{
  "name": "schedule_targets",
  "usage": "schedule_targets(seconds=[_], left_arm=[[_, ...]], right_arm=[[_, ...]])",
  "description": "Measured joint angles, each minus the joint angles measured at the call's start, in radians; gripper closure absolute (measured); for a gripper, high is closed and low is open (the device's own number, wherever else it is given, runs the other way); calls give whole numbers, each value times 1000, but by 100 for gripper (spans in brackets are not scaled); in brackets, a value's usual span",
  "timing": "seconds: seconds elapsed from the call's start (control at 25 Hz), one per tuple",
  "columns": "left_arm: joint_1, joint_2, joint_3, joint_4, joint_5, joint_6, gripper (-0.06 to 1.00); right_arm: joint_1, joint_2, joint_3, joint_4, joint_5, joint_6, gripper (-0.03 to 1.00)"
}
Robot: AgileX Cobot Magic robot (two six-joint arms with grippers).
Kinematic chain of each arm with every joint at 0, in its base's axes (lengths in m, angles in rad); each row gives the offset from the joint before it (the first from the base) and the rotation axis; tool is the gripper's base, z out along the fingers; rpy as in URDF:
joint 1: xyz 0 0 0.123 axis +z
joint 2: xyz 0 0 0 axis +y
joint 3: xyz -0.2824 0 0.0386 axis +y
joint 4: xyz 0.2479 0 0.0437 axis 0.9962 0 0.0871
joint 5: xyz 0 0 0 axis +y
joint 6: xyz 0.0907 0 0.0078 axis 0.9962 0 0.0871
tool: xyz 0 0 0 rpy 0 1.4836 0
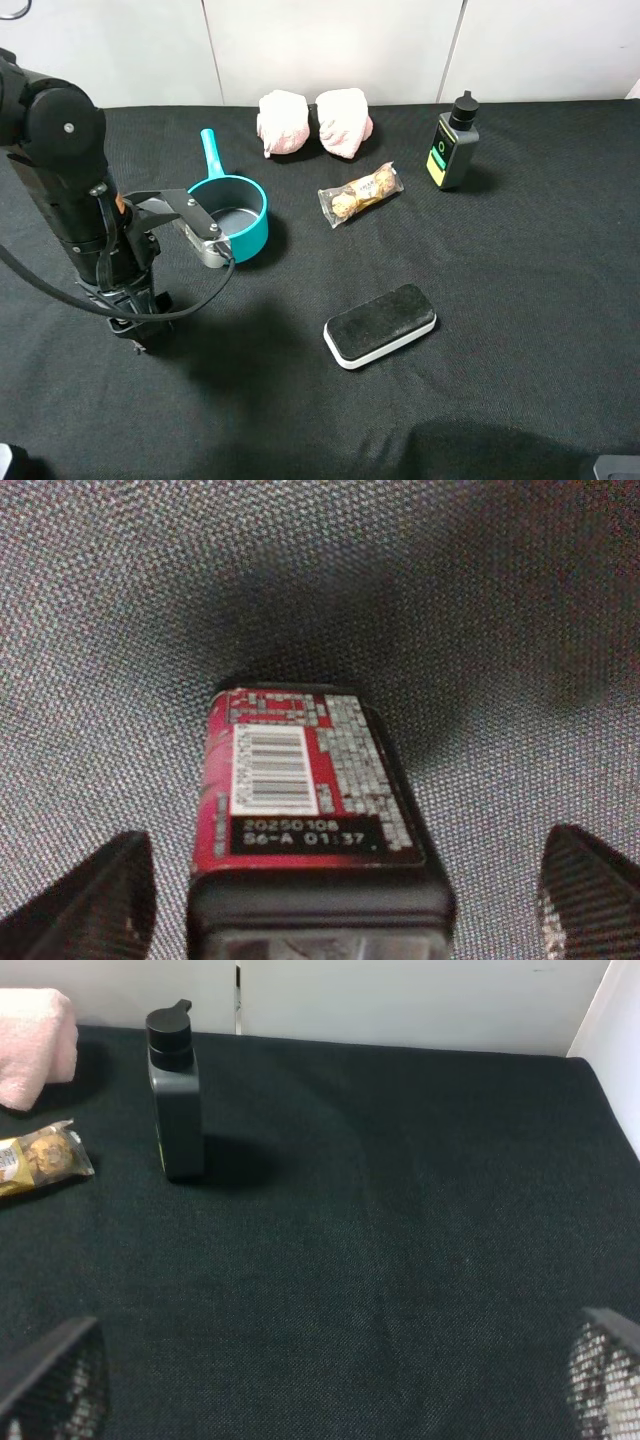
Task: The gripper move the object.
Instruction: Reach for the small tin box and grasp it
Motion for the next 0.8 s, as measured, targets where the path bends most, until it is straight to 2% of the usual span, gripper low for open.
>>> schedule_targets(seconds=[0.8], left_arm=[[0,0,0,1,12,0,19]], right_arm=[[0,0,0,0,0,0,27]])
